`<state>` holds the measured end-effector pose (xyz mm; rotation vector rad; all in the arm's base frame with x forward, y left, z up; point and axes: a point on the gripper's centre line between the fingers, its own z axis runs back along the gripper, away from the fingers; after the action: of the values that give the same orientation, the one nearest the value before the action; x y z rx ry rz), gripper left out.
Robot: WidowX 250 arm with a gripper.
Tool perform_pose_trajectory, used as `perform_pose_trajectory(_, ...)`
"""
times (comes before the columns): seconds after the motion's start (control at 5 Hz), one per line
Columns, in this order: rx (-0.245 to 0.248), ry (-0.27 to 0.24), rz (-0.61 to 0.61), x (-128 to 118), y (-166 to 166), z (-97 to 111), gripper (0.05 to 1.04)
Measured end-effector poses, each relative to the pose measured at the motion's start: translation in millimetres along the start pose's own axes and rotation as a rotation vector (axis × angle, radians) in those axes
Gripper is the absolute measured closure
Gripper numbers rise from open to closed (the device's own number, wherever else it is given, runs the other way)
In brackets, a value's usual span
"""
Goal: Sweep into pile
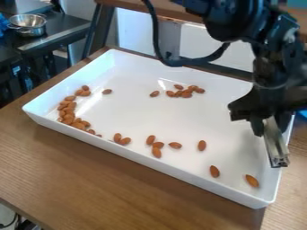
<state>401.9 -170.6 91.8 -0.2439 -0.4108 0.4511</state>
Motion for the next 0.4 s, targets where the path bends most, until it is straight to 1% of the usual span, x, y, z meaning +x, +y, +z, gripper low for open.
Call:
perform_pose_trajectory(0.2,0.007,-0.006,-0.039,-7,3,-5,0.709)
perform_pose_trajectory(0.4,0.01,0.029,-0.115,-20,10,-12,0.709)
